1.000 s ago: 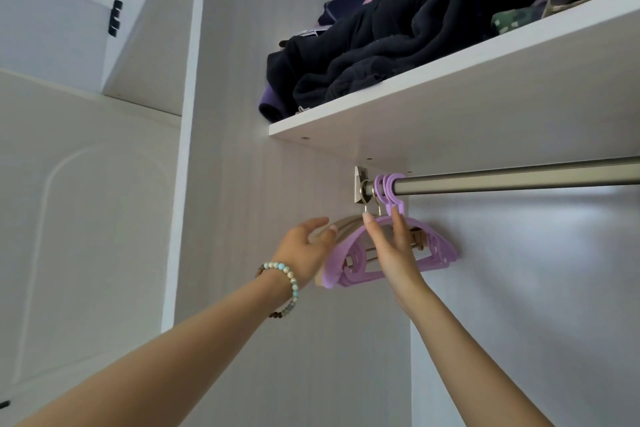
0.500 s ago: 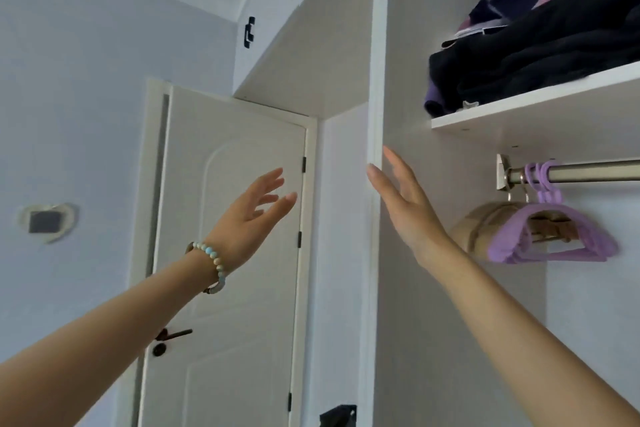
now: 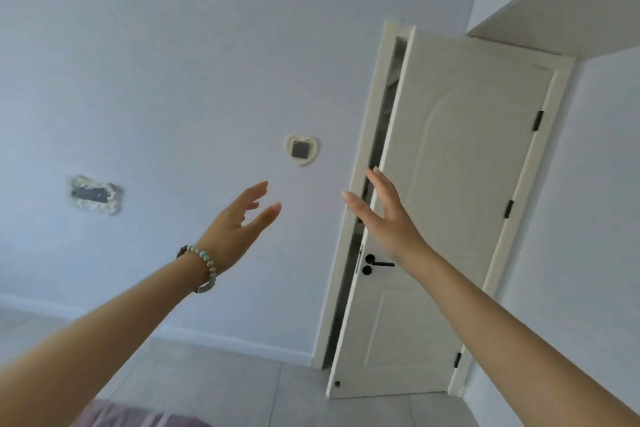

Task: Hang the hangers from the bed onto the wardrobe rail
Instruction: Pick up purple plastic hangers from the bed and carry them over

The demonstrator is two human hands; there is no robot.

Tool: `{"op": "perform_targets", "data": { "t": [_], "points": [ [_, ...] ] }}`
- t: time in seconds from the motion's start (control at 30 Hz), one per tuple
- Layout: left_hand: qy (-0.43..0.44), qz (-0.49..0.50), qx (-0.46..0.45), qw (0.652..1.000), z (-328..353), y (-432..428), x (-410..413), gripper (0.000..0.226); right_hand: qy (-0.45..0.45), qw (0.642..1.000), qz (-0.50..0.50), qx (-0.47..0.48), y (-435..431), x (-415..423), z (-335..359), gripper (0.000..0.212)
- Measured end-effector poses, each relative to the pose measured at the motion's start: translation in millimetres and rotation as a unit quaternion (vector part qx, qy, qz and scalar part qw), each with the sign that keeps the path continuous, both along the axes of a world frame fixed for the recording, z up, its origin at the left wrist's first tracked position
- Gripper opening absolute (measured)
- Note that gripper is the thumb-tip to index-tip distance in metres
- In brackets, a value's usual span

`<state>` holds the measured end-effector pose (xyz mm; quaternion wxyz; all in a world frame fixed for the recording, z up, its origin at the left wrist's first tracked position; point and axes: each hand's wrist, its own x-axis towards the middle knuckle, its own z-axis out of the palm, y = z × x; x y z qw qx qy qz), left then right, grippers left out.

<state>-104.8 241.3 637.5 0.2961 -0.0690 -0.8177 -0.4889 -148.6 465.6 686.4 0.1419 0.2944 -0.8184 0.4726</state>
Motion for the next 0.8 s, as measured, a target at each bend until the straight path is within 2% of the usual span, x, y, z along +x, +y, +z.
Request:
{"op": "perform_targets", "data": {
  "t": [0.07, 0.27, 0.43, 0.57, 0.67, 0.8],
  "points": [
    [-0.041, 0.042, 0.002, 0.998, -38.5, -56.8, 9.9, 0.085, -0.026, 0.999, 0.026, 0.031, -59.2, -11.3, -36.4, 0.073],
    [-0.168, 0.147, 0.041, 0.974, -172.9, -200.9, 48.9, 0.099, -0.11, 0.983, 0.103, 0.107, -212.7, -20.2, -165.4, 0.075],
    [-0.271, 0.204, 0.068, 0.938, -290.4, -278.7, 92.9, 0.065, -0.17, 0.958, 0.153, 0.176, -309.7, -3.6, -285.4, 0.074],
    [-0.354, 0.248, 0.07, 0.899, -379.8, -320.2, 128.2, 0.071, -0.217, 0.932, 0.178, 0.229, -361.7, 14.0, -379.3, 0.076],
    [-0.392, 0.268, 0.071, 0.877, -443.5, -338.5, 149.3, 0.063, -0.242, 0.912, 0.188, 0.272, -386.5, 25.3, -445.6, 0.078],
    [-0.454, 0.287, 0.071, 0.84, -515.5, -352.6, 168.7, 0.069, -0.3, 0.886, 0.201, 0.29, -405.7, 43.7, -522.3, 0.075]
  ]
}}
